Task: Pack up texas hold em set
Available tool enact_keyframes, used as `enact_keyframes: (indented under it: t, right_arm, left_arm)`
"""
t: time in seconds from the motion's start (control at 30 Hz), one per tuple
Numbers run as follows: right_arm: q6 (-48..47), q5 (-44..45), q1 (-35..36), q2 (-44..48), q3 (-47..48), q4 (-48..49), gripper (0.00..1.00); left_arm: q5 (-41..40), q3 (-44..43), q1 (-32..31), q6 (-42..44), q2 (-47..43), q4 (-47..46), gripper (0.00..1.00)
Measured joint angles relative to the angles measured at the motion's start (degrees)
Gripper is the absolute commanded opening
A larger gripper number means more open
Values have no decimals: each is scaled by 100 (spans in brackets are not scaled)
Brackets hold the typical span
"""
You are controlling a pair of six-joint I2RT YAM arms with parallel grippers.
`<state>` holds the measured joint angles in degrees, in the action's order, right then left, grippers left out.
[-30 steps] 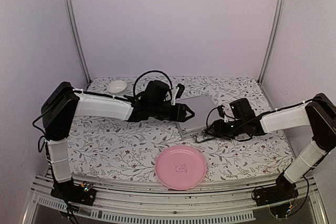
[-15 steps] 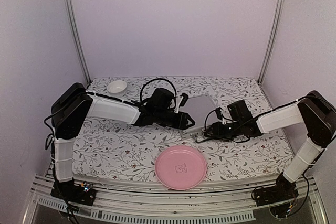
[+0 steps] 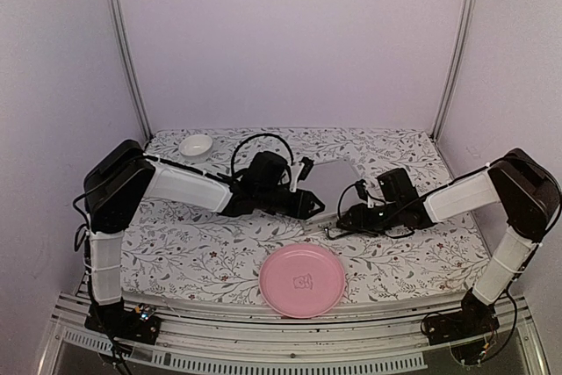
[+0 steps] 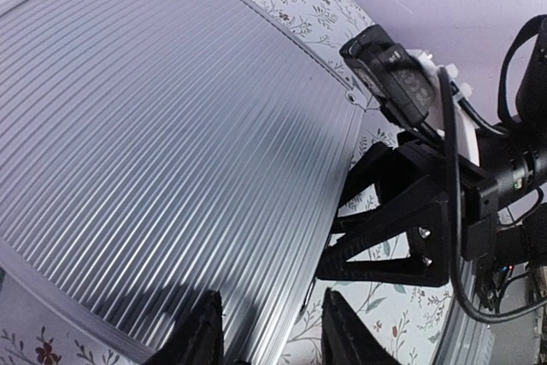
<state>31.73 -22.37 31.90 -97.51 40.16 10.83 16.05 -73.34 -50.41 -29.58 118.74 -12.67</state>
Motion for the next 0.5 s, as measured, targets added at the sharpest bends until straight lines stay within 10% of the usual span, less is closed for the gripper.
enact_keyframes:
  t: [0.5]
  right_arm:
    - [498,-289,-2,-28,2,109,45]
  left_arm:
    - [-4,35,0,0,-2,-63,40]
